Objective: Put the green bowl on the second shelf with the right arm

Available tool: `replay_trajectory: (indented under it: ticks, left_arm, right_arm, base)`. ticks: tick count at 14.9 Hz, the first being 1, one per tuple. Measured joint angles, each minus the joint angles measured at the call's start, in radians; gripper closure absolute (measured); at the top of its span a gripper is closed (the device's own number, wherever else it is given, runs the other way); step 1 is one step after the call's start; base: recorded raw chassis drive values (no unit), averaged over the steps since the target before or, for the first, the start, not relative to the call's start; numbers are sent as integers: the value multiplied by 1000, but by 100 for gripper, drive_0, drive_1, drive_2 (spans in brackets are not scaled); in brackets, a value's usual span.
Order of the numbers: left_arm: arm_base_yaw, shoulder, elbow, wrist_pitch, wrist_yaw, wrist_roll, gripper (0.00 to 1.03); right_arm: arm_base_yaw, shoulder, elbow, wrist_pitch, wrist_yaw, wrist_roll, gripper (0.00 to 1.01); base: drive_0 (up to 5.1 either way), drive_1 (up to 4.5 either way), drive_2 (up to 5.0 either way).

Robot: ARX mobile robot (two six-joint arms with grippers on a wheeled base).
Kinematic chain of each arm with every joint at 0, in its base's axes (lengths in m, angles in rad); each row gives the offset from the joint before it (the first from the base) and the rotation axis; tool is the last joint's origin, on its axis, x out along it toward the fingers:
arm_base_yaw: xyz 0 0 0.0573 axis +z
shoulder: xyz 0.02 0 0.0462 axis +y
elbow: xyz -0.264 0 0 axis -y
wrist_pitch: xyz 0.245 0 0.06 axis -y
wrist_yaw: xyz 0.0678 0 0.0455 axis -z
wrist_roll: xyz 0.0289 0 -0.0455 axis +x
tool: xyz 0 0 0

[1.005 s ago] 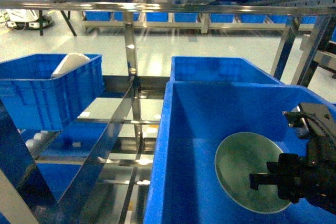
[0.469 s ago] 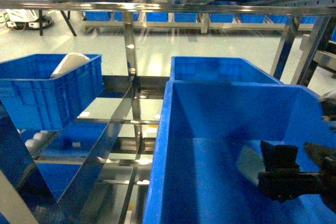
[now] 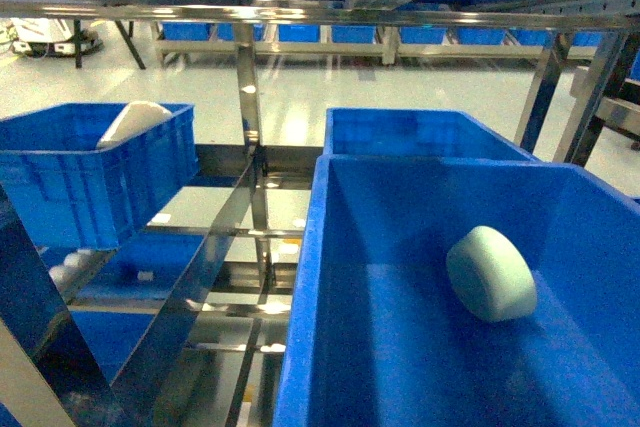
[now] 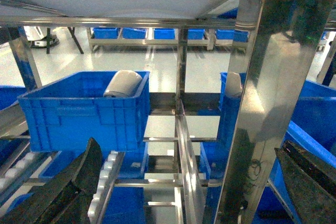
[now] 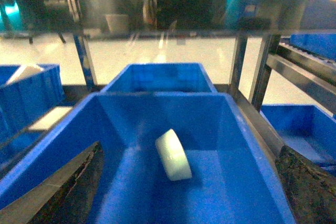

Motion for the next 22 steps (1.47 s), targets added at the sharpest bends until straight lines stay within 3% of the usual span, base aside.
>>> replay_trajectory:
  ticks: [1, 2, 3, 5, 7, 8, 10, 11, 12, 13, 15, 20, 21, 22]
  left_arm:
    - [0, 0, 0, 0, 0, 0, 5]
    - [0, 0, 0, 0, 1, 0, 5]
    - [0, 0, 0, 0, 0, 0, 5]
    - [0, 0, 0, 0, -1, 0, 5]
    - [0, 0, 0, 0, 1, 0, 5]
    - [0, 0, 0, 0, 0, 0, 5]
    - [0, 0, 0, 0, 0, 0, 5]
    - [0, 0, 0, 1, 1, 0, 5]
    - [0, 0, 0, 0, 0, 0, 5]
    - [0, 0, 0, 1, 0, 0, 5]
    - [0, 0, 0, 1, 0, 0, 5]
    - [0, 0, 0, 0, 0, 0, 5]
    - [0, 0, 0, 0, 0, 0, 5]
    - [0, 0, 0, 0, 0, 0, 5]
  right_arm:
    - [-3, -82, -1, -82, 3, 13, 3]
    - [-11, -85, -20, -33, -3, 3, 7]
    - [-48, -119, -46, -13, -57, -31, 17]
    - [-121, -290, -66, -172, -110, -75, 41]
    - [-203, -344, -66, -197, -188, -84, 61]
    - [-256, -357, -74, -211, -240, -87, 76]
    - [-319, -410, -107, -231, -310, -93, 100]
    - [-354, -410, -107, -224, -344, -95, 99]
    - [-443, -421, -107, -238, -445, -97, 99]
    - [-506, -421, -107, -236, -470, -96, 99]
    - [-499, -421, -107, -236, -492, -97, 99]
    - [-499, -421, -107, -235, -492, -97, 99]
    - [-499, -421, -107, -235, -491, -97, 98]
    - [-499, -421, -107, -235, -492, -97, 90]
  base:
    - [0, 0, 0]
    - [0, 0, 0]
    - [0, 0, 0]
    - [0, 0, 0]
    - [0, 0, 0]
    - [0, 0, 0]
    - [0, 0, 0]
    - [0, 0, 0]
    - [0, 0, 0]
    - [0, 0, 0]
    - [0, 0, 0]
    - [0, 0, 0]
    - [0, 0, 0]
    - [0, 0, 0]
